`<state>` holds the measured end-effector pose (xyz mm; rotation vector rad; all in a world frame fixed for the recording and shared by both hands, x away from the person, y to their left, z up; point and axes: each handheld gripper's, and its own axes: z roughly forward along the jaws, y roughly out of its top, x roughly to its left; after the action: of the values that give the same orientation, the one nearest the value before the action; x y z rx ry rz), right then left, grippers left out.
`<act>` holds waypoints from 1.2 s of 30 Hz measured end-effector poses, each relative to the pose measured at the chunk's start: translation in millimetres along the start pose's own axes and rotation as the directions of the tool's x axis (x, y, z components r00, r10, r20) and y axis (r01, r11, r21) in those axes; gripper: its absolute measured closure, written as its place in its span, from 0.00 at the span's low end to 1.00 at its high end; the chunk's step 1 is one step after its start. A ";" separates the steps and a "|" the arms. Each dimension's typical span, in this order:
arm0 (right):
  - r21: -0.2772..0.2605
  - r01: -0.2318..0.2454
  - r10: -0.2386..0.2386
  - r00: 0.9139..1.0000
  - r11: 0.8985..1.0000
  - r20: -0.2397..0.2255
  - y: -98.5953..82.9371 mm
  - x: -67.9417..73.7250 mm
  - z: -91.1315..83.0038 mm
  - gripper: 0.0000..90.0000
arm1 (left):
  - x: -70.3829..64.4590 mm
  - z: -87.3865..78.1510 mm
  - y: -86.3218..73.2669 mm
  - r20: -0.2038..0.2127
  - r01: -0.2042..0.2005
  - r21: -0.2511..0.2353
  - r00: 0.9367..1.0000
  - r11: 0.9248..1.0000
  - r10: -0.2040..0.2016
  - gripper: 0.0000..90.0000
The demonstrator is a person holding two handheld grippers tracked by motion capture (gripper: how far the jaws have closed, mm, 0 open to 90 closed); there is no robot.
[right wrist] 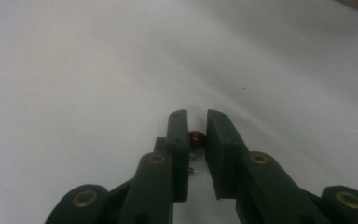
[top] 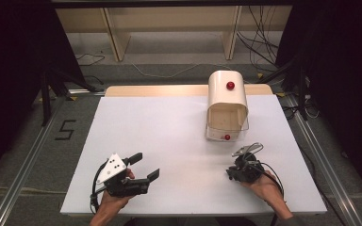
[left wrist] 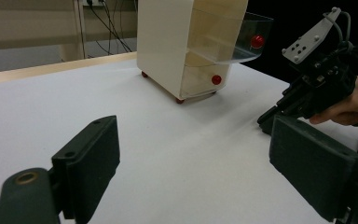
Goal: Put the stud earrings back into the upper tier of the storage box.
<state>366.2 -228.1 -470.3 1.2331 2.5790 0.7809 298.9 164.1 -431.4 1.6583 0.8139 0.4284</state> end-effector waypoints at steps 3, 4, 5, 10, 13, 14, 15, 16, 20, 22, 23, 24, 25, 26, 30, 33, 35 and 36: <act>-0.018 0.010 -0.010 1.000 1.000 0.005 1.3 1.6 -2.3 0.89 | 0.0 0.0 -0.1 0.000 0.001 0.000 1.000 1.000 -0.001 0.18; -0.026 0.013 -0.013 1.000 1.000 0.005 1.9 2.0 -3.9 0.89 | 0.0 0.1 -0.1 0.000 0.001 0.001 1.000 1.000 -0.001 0.18; -0.047 0.012 -0.012 1.000 0.999 0.007 3.0 2.7 -7.1 0.89 | 0.0 0.2 -0.2 0.000 0.001 0.001 1.000 1.000 -0.001 0.18; -0.148 0.018 -0.018 1.000 0.989 -0.001 6.9 2.7 -20.0 0.89 | 0.0 0.1 -0.1 -0.001 0.001 0.001 1.000 1.000 -0.001 0.18; -0.192 0.021 -0.021 1.000 0.981 0.004 10.6 4.5 -29.7 0.89 | 0.3 0.0 -0.2 -0.001 0.002 0.001 1.000 1.000 -0.002 0.18; -0.212 0.021 -0.020 1.000 0.977 0.003 12.6 5.8 -34.2 0.89 | 0.4 0.0 -0.1 -0.001 0.002 0.001 1.000 1.000 -0.002 0.18; -0.228 0.021 -0.022 1.000 0.973 0.000 14.7 6.7 -37.9 0.89 | 0.4 -0.1 -0.1 -0.001 0.002 0.001 1.000 1.000 -0.002 0.18; -0.239 0.023 -0.025 1.000 0.971 -0.003 16.6 7.5 -40.6 0.89 | 0.3 0.0 -0.2 -0.001 0.003 0.000 1.000 1.000 -0.003 0.18; -0.255 0.025 -0.028 1.000 0.967 -0.010 20.3 9.6 -44.0 0.89 | 0.0 -0.1 -0.2 -0.002 0.001 0.000 1.000 1.000 -0.001 0.18; -0.260 0.026 -0.030 0.999 0.965 -0.012 20.6 9.9 -45.0 0.89 | 0.4 0.0 -0.3 -0.002 0.003 0.000 1.000 1.000 -0.003 0.18; -0.264 0.025 -0.030 0.999 0.964 -0.014 20.8 10.1 -45.5 0.89 | 0.4 0.1 -0.4 -0.002 0.004 0.000 1.000 1.000 -0.004 0.18; -0.268 0.023 -0.029 0.999 0.963 -0.017 21.2 10.4 -46.0 0.89 | 0.5 0.1 -0.4 -0.002 0.004 0.000 1.000 1.000 -0.004 0.18; -0.272 0.023 -0.029 0.999 0.962 -0.018 21.7 10.7 -46.6 0.89 | 0.5 0.0 -0.4 -0.002 0.004 0.000 1.000 1.000 -0.004 0.18; -0.281 0.024 -0.032 0.999 0.959 -0.021 23.0 11.9 -48.6 0.89 | 0.5 0.0 -0.4 -0.002 0.004 -0.001 1.000 1.000 -0.004 0.18; -0.296 0.034 -0.045 0.999 0.954 -0.029 26.4 15.5 -52.4 0.89 | 1.0 0.0 -0.5 -0.003 0.007 -0.002 1.000 1.000 -0.007 0.18; -0.310 0.045 -0.060 0.997 0.950 -0.039 30.8 20.1 -56.1 0.89 | 1.2 0.0 -0.6 -0.004 0.009 -0.002 1.000 1.000 -0.009 0.18; -0.319 0.049 -0.067 0.997 0.947 -0.044 34.0 23.2 -58.6 0.89 | 1.3 0.0 -0.7 -0.005 0.011 -0.002 1.000 1.000 -0.011 0.18; -0.324 0.053 -0.072 0.996 0.945 -0.047 35.6 24.3 -59.8 0.89 | 1.4 0.0 -0.7 -0.005 0.011 -0.002 1.000 1.000 -0.011 0.18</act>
<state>352.3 -213.7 -399.4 1.0377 2.3919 1.1835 299.6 165.2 -432.3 1.6510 0.8255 0.4258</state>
